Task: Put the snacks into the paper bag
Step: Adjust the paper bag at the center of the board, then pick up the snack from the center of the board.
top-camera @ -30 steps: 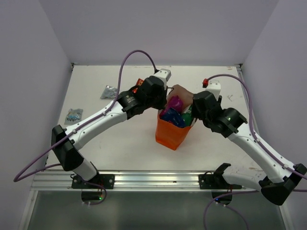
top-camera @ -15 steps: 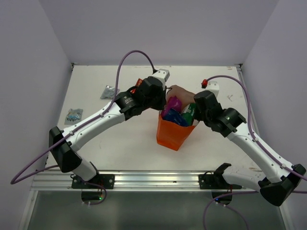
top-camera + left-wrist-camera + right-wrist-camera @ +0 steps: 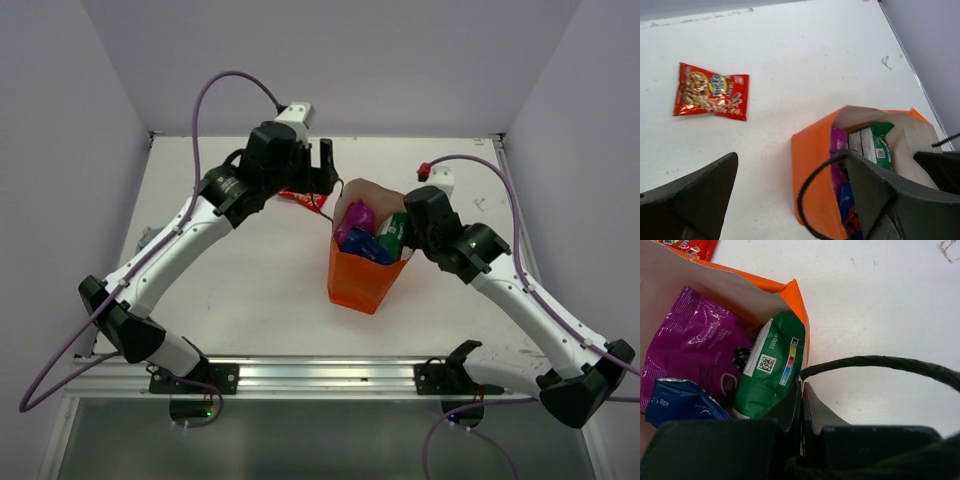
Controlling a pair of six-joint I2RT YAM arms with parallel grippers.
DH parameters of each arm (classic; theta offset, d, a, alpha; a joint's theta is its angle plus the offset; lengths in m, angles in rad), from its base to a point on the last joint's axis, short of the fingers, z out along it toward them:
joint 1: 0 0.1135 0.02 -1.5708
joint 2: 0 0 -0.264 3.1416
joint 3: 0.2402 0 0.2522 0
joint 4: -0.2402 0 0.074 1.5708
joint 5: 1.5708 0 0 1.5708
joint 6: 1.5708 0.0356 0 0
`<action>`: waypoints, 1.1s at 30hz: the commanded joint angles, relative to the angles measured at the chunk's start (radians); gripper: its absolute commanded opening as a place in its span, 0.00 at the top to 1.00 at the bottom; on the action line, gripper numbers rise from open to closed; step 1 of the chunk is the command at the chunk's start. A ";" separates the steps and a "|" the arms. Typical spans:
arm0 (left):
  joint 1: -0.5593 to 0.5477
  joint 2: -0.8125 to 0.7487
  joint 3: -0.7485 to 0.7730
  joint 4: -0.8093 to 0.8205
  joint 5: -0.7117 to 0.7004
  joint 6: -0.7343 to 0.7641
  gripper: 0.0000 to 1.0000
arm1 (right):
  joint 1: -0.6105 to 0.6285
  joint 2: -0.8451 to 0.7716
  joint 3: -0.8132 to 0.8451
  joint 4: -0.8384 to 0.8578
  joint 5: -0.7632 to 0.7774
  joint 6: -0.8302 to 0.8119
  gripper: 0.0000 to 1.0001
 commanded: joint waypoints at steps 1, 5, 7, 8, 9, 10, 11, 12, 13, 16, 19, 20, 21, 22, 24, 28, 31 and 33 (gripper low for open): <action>0.074 -0.085 0.034 0.004 0.014 0.040 0.07 | -0.006 0.011 0.023 0.022 -0.010 -0.022 1.00; 0.149 -0.093 0.031 0.004 0.029 0.066 0.04 | -0.006 0.018 0.025 0.028 -0.019 -0.030 1.00; 0.199 -0.093 0.009 0.022 0.087 0.058 0.03 | -0.006 0.024 0.028 0.028 -0.021 -0.045 1.00; 0.247 -0.094 -0.009 0.041 0.107 0.057 0.03 | -0.004 0.024 0.028 0.033 -0.021 -0.050 1.00; 0.269 -0.090 -0.029 0.091 0.122 0.055 0.02 | -0.004 0.019 0.025 0.042 -0.022 -0.057 1.00; 0.292 -0.079 -0.054 0.107 0.135 0.052 0.02 | -0.006 0.013 0.020 0.062 -0.021 -0.066 1.00; 0.332 -0.062 -0.058 0.116 0.165 0.053 0.02 | -0.004 0.008 0.013 0.073 -0.018 -0.071 1.00; 0.350 -0.016 -0.060 0.134 0.187 0.053 0.02 | -0.006 0.007 0.008 0.082 -0.021 -0.077 1.00; 0.372 0.011 -0.061 0.147 0.234 0.053 0.02 | -0.004 0.007 0.009 0.087 -0.025 -0.085 1.00; 0.427 0.128 -0.069 0.228 0.329 0.073 0.02 | -0.006 0.010 0.008 0.101 -0.042 -0.105 1.00; 0.450 0.286 -0.008 0.271 0.388 0.119 0.02 | -0.004 0.013 0.003 0.120 -0.064 -0.126 1.00; 0.463 0.371 0.020 0.253 0.383 0.119 0.02 | -0.004 0.007 -0.006 0.127 -0.071 -0.132 1.00; 0.472 0.410 0.067 0.248 0.376 0.118 0.02 | -0.006 0.002 -0.009 0.133 -0.078 -0.134 1.00; 0.489 0.447 0.086 0.253 0.380 0.115 0.02 | -0.006 -0.002 -0.014 0.140 -0.079 -0.137 1.00; 0.501 0.536 0.139 0.274 0.395 0.130 0.02 | -0.006 -0.004 -0.015 0.142 -0.084 -0.145 1.00; 0.507 0.663 0.242 0.256 0.403 0.176 0.02 | -0.004 -0.004 -0.018 0.145 -0.093 -0.159 1.00; 0.509 0.731 0.261 0.271 0.419 0.185 0.03 | -0.004 0.004 -0.021 0.148 -0.094 -0.168 1.00; 0.509 0.765 0.259 0.288 0.445 0.198 0.05 | -0.006 0.005 -0.021 0.148 -0.098 -0.171 1.00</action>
